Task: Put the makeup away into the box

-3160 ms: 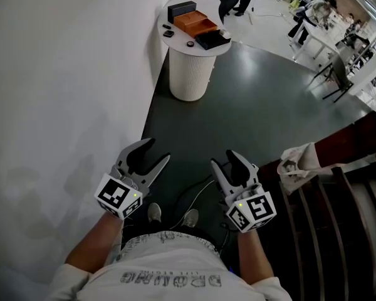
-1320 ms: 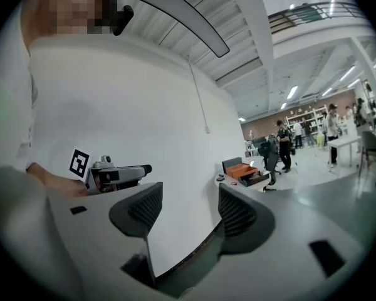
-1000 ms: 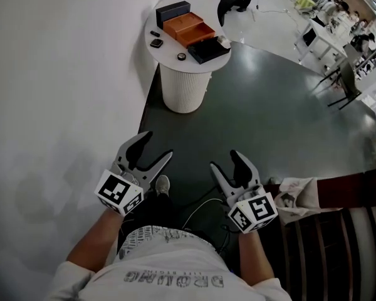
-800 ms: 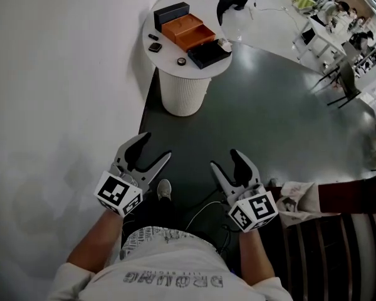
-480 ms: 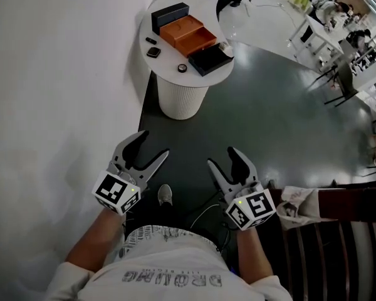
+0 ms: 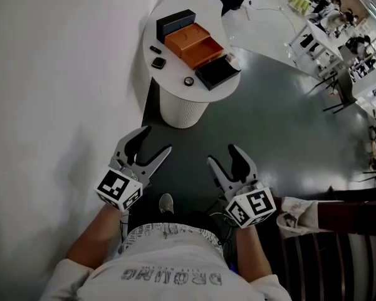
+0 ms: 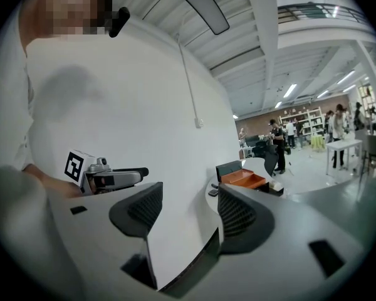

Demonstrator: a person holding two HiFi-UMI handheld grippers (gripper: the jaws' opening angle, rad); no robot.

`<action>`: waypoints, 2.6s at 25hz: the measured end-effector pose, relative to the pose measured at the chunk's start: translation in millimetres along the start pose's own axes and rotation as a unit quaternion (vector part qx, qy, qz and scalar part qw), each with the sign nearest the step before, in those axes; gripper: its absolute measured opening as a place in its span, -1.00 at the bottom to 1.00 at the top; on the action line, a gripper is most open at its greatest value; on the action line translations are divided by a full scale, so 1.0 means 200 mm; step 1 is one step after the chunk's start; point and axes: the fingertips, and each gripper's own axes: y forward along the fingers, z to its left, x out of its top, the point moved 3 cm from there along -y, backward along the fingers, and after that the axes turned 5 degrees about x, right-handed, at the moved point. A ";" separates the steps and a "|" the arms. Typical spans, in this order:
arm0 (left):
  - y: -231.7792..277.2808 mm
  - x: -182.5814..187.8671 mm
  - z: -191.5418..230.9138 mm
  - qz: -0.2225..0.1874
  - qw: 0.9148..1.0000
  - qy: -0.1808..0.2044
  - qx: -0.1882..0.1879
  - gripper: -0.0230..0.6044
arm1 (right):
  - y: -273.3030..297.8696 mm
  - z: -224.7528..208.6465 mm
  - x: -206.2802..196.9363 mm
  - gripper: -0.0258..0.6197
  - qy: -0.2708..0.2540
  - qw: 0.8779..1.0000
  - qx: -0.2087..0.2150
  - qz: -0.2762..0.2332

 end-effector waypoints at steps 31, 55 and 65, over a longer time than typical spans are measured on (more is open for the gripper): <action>1.10 -0.08 0.58 0.027 0.998 0.004 0.051 -0.03 | 0.84 -1.11 0.20 -0.06 0.015 0.998 0.054 0.015; 1.81 -0.11 0.83 0.068 0.994 0.003 0.081 -0.03 | 1.27 -1.76 0.30 -0.06 0.045 0.994 0.095 0.033; 1.90 -0.20 0.98 0.085 0.994 -0.013 0.066 -0.03 | 1.43 -1.77 0.28 -0.06 0.046 0.994 0.086 0.048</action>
